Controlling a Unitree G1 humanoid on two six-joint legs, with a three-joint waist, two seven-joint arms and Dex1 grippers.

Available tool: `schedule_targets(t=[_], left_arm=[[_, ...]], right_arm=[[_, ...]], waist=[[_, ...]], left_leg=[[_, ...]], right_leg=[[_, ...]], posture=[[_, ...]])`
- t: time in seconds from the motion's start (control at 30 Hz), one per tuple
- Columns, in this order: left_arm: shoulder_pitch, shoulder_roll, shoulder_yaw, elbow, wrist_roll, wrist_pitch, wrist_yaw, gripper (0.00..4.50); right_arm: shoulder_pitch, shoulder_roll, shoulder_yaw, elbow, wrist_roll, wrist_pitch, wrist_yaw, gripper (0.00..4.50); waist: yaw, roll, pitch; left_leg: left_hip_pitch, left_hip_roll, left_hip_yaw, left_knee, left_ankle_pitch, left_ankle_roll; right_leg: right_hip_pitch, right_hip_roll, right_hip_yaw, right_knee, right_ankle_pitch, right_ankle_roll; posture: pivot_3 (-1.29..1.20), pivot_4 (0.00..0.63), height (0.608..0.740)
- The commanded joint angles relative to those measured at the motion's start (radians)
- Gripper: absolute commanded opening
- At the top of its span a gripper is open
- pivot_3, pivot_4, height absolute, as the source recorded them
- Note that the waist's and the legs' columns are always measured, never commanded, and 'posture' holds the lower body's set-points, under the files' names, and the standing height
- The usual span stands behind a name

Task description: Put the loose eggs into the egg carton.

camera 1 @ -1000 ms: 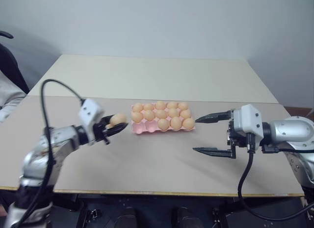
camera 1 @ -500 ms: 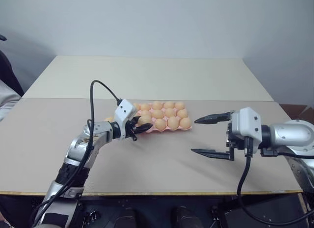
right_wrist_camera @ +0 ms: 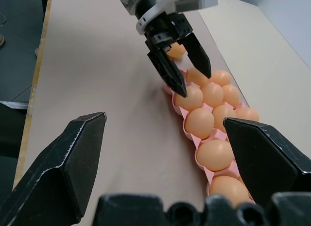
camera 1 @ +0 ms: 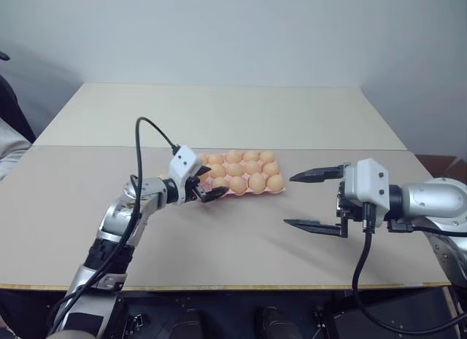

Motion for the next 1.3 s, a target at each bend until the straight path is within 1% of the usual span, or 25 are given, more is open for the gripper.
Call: schedule_targets(t=[0.03, 0.2, 0.3, 0.33, 0.47, 0.53, 0.57, 0.63, 0.7, 0.8, 0.9, 1.03, 1.13, 1.2, 1.3], left_arm=[[0.014, 0.059, 0.104, -0.113, -0.062, -0.005, -0.034, 4.44], [0.117, 0.205, 0.266, -0.218, -0.161, 0.021, -0.117, 4.44], [0.248, 0.31, 0.405, -0.255, -0.2, 0.016, -0.179, 4.44], [0.314, 0.343, 0.466, -0.252, -0.2, -0.007, -0.207, 4.44], [0.474, 0.404, 0.597, -0.245, -0.214, -0.055, -0.272, 4.44], [0.569, 0.463, 0.649, -0.276, -0.274, 0.038, -0.35, 4.44], [0.619, 0.473, 0.671, -0.297, -0.289, 0.036, -0.39, 4.44], [0.669, 0.476, 0.692, -0.33, -0.303, 0.063, -0.372, 4.44], [0.689, 0.46, 0.692, -0.346, -0.298, 0.06, -0.338, 4.44], [0.718, 0.432, 0.696, -0.367, -0.291, 0.044, -0.305, 4.44], [0.722, 0.409, 0.698, -0.396, -0.307, 0.059, -0.269, 4.44], [0.701, 0.404, 0.676, -0.39, -0.303, 0.068, -0.232, 4.44], [0.585, 0.419, 0.605, -0.345, -0.318, 0.189, -0.135, 4.44], [0.475, 0.403, 0.532, -0.309, -0.303, 0.26, -0.054, 4.44], [0.297, 0.345, 0.391, -0.199, -0.205, 0.29, 0.087, 4.44]], right_arm=[[-0.008, -0.007, -0.034, -0.016, 0.023, -0.001, -0.002, 4.5], [-0.017, -0.001, -0.023, 0.01, 0.016, -0.009, 0.004, 4.5], [-0.028, 0.007, -0.014, 0.039, 0.017, -0.017, 0.016, 4.5], [-0.043, 0.012, -0.011, 0.058, 0.025, -0.017, 0.024, 4.5], [-0.083, 0.022, 0.001, 0.113, 0.016, -0.027, 0.049, 4.5], [-0.096, 0.027, 0.01, 0.14, 0.0, -0.024, 0.048, 4.5], [-0.099, 0.03, 0.016, 0.158, -0.007, -0.014, 0.042, 4.5], [-0.095, 0.028, 0.029, 0.182, -0.024, -0.009, 0.038, 4.5], [-0.087, 0.021, 0.036, 0.188, -0.026, -0.022, 0.06, 4.5], [-0.104, 0.03, 0.025, 0.188, 0.005, 0.007, 0.056, 4.5], [-0.101, 0.026, 0.035, 0.185, -0.006, -0.001, 0.063, 4.5], [-0.097, 0.031, 0.031, 0.173, 0.002, 0.004, 0.06, 4.5], [-0.099, 0.047, 0.034, 0.172, -0.016, -0.004, 0.028, 4.5], [-0.105, 0.056, 0.038, 0.173, -0.027, -0.004, 0.011, 4.5], [-0.113, 0.062, 0.043, 0.171, -0.029, -0.001, 0.004, 4.5]], waist=[[-0.002, 0.0, 0.0], [-0.009, 0.0, 0.0], [-0.013, 0.0, 0.0], [-0.016, 0.0, 0.0], [-0.015, 0.0, 0.0], [-0.009, 0.0, 0.0], [-0.007, 0.0, 0.0], [-0.001, 0.0, 0.0], [0.006, 0.0, 0.0], [0.003, 0.0, 0.0], [0.001, 0.0, 0.0], [0.0, 0.0, 0.0], [0.003, 0.0, 0.0], [0.012, 0.0, 0.0], [0.015, 0.0, 0.0]], left_leg=[[0.0, 0.0, 0.0, 0.0, 0.0, 0.0], [0.0, 0.0, 0.0, 0.0, 0.0, 0.0], [0.001, 0.0, 0.0, 0.0, 0.0, 0.0], [0.001, 0.001, 0.0, 0.0, 0.0, 0.0], [0.0, 0.001, 0.001, 0.0, 0.0, 0.0], [0.0, 0.001, 0.001, 0.0, 0.0, 0.0], [0.0, 0.002, 0.001, 0.0, 0.0, 0.0], [0.0, 0.002, 0.002, 0.0, 0.0, 0.0], [-0.001, 0.002, 0.003, 0.0, 0.0, 0.0], [-0.001, 0.002, 0.003, 0.0, 0.0, 0.0], [-0.001, 0.002, 0.003, 0.0, 0.0, 0.0], [-0.001, 0.002, 0.003, 0.0, 0.0, 0.0], [-0.001, 0.002, 0.003, 0.0, 0.0, 0.0], [0.0, 0.002, 0.003, 0.0, 0.0, 0.0], [0.0, 0.001, 0.003, 0.0, 0.0, 0.0]], right_leg=[[0.0, 0.0, 0.0, 0.0, 0.0, 0.0], [0.0, 0.0, 0.0, 0.0, 0.0, 0.0], [0.0, 0.0, 0.0, 0.0, 0.0, 0.0], [0.0, 0.0, 0.0, 0.0, 0.0, 0.0], [-0.001, -0.001, 0.0, 0.0, -0.001, -0.002], [-0.001, -0.001, -0.001, 0.0, -0.003, -0.005], [-0.002, -0.001, -0.001, 0.0, -0.004, -0.006], [-0.003, -0.002, -0.001, -0.001, -0.004, -0.006], [-0.003, -0.002, -0.001, -0.001, -0.004, -0.006], [-0.004, -0.002, -0.001, -0.001, -0.004, -0.006], [-0.004, -0.001, -0.001, 0.0, -0.004, -0.006], [-0.004, -0.001, -0.001, 0.0, -0.003, -0.005], [-0.004, -0.001, -0.001, 0.0, -0.003, -0.005], [-0.003, -0.001, -0.001, 0.0, -0.002, -0.004], [-0.002, -0.001, -0.001, 0.0, -0.001, -0.001]], posture=[[0.0, 0.15, 0.74], [0.0, 0.15, 0.74], [0.0, 0.15, 0.74], [0.0, 0.15, 0.74], [0.0, 0.15, 0.74], [0.0, 0.15, 0.74], [0.0, 0.15, 0.74], [0.0, 0.15, 0.74], [0.0, 0.15, 0.74], [0.0, 0.15, 0.74], [0.0, 0.15, 0.74], [0.0, 0.15, 0.74], [0.0, 0.15, 0.74], [0.0, 0.15, 0.74], [0.0, 0.15, 0.74]])
